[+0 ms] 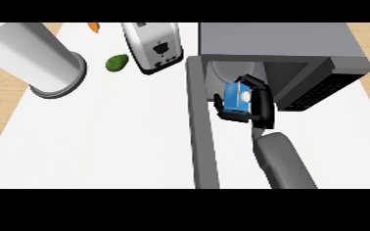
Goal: Pick up the milk, place it into the microwave and close the microwave
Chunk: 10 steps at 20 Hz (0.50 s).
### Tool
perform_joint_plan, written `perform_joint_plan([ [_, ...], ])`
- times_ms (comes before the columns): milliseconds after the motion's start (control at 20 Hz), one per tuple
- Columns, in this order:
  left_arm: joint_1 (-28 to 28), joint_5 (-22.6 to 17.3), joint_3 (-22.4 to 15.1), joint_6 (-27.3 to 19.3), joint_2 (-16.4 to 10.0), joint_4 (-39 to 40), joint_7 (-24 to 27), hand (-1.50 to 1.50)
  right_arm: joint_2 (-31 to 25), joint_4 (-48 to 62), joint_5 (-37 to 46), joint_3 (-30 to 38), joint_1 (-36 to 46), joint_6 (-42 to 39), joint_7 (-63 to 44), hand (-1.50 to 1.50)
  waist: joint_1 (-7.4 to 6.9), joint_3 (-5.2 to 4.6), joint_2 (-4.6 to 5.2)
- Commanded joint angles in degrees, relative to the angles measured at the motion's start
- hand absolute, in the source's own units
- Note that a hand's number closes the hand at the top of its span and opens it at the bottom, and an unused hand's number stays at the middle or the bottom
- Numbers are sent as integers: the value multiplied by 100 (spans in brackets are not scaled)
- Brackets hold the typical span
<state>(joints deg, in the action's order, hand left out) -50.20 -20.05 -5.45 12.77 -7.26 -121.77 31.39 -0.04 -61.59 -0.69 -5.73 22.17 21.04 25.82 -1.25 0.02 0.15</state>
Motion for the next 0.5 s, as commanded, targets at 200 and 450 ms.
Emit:
perform_joint_plan([
  [200, -18, 118, 16, 175, -5, 137, 175, -150, 4, 2600, -556, 704, 1423, 175, 1094, 150, -140, 8, 43],
  [450, 54, -33, 62, 185, -5, 127, 7, -150, -263, 3746, -118, 1061, 2132, 450, 1212, 150, -203, 9, 84],
])
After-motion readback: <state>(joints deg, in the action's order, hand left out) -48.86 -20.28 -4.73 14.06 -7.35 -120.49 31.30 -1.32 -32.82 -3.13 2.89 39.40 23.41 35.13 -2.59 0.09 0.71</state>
